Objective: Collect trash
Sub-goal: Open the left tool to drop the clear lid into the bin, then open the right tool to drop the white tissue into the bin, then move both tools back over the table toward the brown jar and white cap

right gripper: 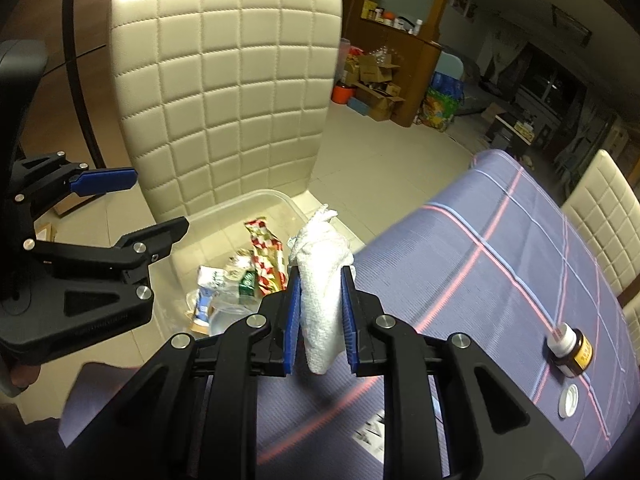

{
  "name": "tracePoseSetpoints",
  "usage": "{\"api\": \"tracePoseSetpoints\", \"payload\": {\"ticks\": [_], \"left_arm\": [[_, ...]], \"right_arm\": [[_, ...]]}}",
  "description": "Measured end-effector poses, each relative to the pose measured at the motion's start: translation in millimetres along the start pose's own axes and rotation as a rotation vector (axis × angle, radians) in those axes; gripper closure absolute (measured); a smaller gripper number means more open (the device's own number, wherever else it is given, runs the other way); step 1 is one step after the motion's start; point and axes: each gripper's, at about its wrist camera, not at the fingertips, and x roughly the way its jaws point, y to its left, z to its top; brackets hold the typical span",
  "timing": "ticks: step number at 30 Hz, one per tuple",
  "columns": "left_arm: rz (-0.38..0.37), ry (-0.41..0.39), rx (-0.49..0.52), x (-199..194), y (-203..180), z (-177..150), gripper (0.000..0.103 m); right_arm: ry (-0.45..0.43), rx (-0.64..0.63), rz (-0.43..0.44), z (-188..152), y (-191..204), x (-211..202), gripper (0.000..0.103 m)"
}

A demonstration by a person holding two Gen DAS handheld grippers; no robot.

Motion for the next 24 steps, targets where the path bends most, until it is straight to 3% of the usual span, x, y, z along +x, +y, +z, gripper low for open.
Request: {"api": "tracePoseSetpoints", "payload": {"ticks": [4,5,6,8,17,24], "left_arm": [[0.021,0.011,-0.017,1.6,13.2,-4.3,0.038],[0.021,0.015,-0.022,2.0,16.0,-5.5,0.038],[0.020,0.022,-0.028,2.8,18.9,-6.7,0.037],[0.020,0.025,-0.033,2.5,21.1,-8.5,0.037],[-0.008,0.026,-0.030,2.9,16.4,-9.7,0.037],[-0.055,0.015,0.015,-1.4,-14.1,2.6,0.036]], "right_arm": [[0.010,0.012,0.030,9.2,8.5,5.6,0.079],[0.016,0.017,0.032,10.8,9.3,7.7,0.066],[0.019,0.027,0.031,12.5,9.9,9.3,0.041],[-0.017,0.039,0.012,13.1,10.4,6.0,0.027],[-0.027,0.007,-0.038,6.8,11.8,1.7,0.029],[-0.033,0.057,-0.087,-8.2,-17.8,-8.3,0.028]]}}
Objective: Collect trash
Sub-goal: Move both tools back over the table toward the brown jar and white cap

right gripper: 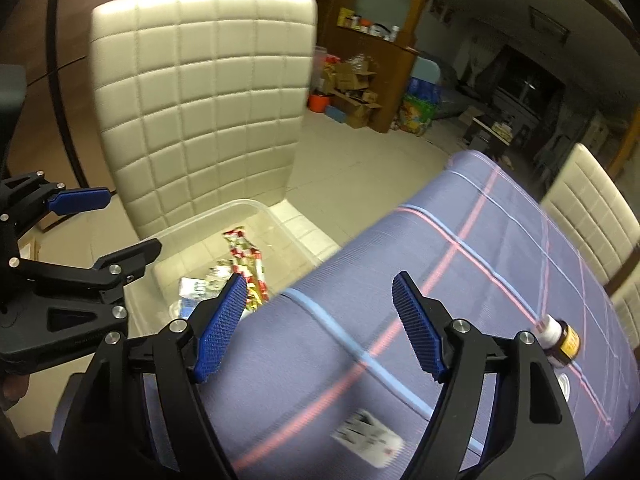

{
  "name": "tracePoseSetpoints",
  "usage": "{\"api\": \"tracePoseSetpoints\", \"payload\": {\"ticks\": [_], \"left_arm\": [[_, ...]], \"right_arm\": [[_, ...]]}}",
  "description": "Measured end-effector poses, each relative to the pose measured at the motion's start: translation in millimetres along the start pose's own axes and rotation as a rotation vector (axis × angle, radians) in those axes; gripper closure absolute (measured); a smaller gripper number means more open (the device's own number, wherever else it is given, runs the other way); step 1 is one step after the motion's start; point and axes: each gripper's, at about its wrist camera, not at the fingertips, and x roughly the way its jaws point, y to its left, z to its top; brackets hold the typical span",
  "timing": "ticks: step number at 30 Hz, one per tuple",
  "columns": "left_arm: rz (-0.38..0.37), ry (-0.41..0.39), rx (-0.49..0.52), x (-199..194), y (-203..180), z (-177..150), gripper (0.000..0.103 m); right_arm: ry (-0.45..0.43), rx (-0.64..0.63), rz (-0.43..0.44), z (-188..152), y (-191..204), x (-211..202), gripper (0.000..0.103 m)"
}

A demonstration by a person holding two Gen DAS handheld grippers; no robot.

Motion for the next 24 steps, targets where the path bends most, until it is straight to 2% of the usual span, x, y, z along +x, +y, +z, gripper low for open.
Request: {"api": "tracePoseSetpoints", "payload": {"ticks": [3,6,11,18,21,24], "left_arm": [[-0.039,-0.006,0.018,-1.8,-17.4,7.8,0.035],[-0.096,-0.013,0.038,-2.4,-42.0,17.3,0.023],[-0.191,-0.026,0.095,-2.0,-94.8,33.6,0.020],[-0.308,0.001,0.190,12.5,-180.7,58.3,0.020],[-0.353,0.009,0.214,19.1,-210.1,66.8,0.020],[-0.396,0.020,0.238,27.5,-238.0,74.6,0.020]], "right_arm": [[0.000,0.039,-0.036,-9.8,-26.2,-4.4,0.028],[0.018,0.094,-0.069,-22.9,-60.2,-5.1,0.027],[0.058,0.190,-0.148,-52.3,-124.2,-3.3,0.026],[0.120,0.339,-0.273,-92.2,-210.9,-2.4,0.026],[0.157,0.387,-0.293,-106.0,-237.1,3.5,0.031],[0.194,0.421,-0.272,-117.8,-253.1,10.6,0.039]]}}
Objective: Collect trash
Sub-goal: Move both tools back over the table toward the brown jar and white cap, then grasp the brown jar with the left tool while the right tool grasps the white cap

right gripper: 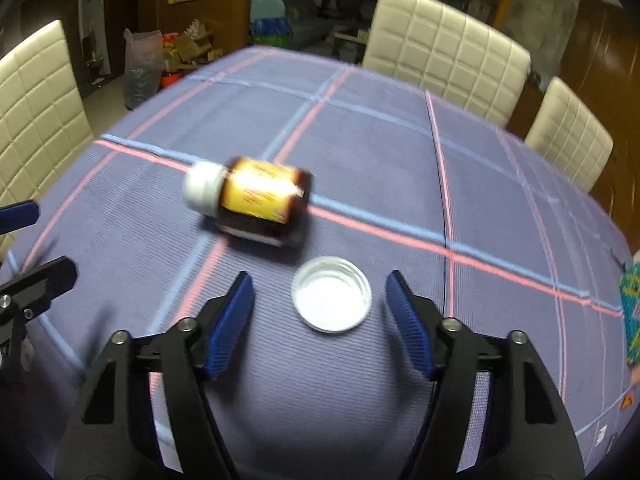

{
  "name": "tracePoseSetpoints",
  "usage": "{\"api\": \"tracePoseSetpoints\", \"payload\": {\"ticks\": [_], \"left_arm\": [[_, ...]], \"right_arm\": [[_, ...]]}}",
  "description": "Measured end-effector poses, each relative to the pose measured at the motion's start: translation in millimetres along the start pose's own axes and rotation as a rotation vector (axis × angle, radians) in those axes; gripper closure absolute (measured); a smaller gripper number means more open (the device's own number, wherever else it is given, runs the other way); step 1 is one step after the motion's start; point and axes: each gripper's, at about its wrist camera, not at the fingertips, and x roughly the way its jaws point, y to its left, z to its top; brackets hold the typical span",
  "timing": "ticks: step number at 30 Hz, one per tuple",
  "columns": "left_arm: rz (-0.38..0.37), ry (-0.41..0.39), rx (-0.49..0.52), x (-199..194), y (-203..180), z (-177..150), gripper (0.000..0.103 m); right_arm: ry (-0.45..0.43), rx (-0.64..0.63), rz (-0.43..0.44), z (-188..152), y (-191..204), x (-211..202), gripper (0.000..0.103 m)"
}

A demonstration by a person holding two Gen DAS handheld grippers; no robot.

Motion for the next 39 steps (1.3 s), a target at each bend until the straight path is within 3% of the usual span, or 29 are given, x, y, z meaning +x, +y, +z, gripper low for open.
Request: {"api": "tracePoseSetpoints", "payload": {"ticks": [2,5,9,14,25,27,29,39], "left_arm": [[-0.007,0.005,0.028,10.3,-13.8,7.7,0.020],[-0.012,0.006,0.076,22.2,-31.1,18.3,0.020],[-0.037,0.017,0.088,34.2,-46.9,29.3,0.020],[-0.094,0.025,0.086,43.1,-67.2,39.1,0.020],[0.033,0.033,0.078,67.3,-86.6,50.4,0.020],[0.045,0.028,0.072,67.7,-84.6,50.3,0.021],[0.043,0.025,0.069,66.0,-83.1,50.9,0.031],[0.090,-0.014,0.136,45.4,-83.8,39.2,0.031]], "right_arm": [[-0.001,0.021,0.024,-0.2,-7.8,2.4,0.043],[0.000,0.033,0.050,-0.2,-15.9,4.0,0.062],[-0.007,0.045,-0.044,-3.2,-33.0,4.6,0.062],[0.018,0.164,-0.033,-4.3,-68.8,6.1,0.062],[0.021,0.202,0.010,-0.1,-83.5,10.4,0.061],[0.025,0.196,0.013,-0.8,-81.4,11.6,0.061],[0.021,0.189,0.015,-0.8,-79.6,10.9,0.061],[0.009,0.141,0.033,-4.4,-63.6,5.9,0.061]]}}
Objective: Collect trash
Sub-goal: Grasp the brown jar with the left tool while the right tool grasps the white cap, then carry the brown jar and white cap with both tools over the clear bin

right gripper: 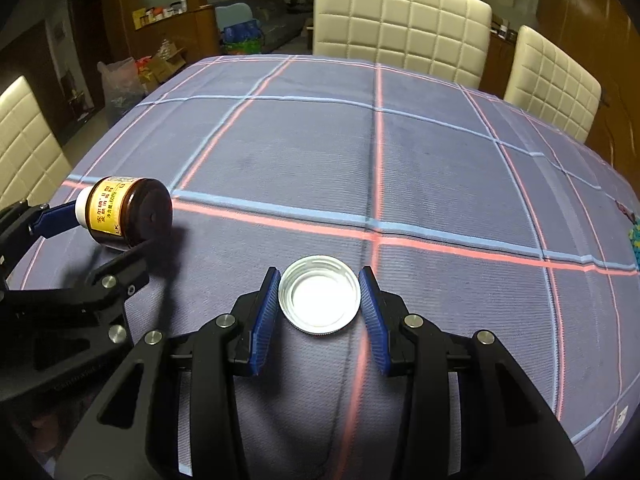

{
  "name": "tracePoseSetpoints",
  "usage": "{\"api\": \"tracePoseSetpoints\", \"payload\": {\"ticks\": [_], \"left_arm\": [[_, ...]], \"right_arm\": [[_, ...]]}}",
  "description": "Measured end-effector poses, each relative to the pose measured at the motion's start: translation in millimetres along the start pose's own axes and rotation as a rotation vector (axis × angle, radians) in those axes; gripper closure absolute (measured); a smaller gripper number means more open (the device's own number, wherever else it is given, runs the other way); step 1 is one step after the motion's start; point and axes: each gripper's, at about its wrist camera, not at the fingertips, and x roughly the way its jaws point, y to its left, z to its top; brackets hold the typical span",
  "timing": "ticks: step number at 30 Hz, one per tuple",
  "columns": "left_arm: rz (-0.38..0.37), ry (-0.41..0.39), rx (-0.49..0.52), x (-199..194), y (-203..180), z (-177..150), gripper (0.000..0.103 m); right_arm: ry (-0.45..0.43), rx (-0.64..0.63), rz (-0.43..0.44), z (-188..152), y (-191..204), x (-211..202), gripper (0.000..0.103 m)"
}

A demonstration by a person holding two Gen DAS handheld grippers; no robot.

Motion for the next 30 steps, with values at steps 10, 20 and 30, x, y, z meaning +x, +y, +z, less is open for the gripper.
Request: {"api": "tracePoseSetpoints", "payload": {"ticks": [10,20,30], "left_arm": [[0.051,-0.030,-0.003,-28.5,27.3,-25.6,0.031],[0.101,-0.069,-0.077,-64.3,72.2,-68.9,0.031],[0.220,-0.107,-0.191,-102.8,116.3,-103.2,0.031]], "right_arm": [[-0.041,-0.089,0.056,-7.3,36.2,-19.8,0.061],[-0.097,-0.207,0.169,-20.8,85.9,-48.9,0.061],[-0.115,-0.287,0.194,-25.4,131.0,-52.0,0.061]]}}
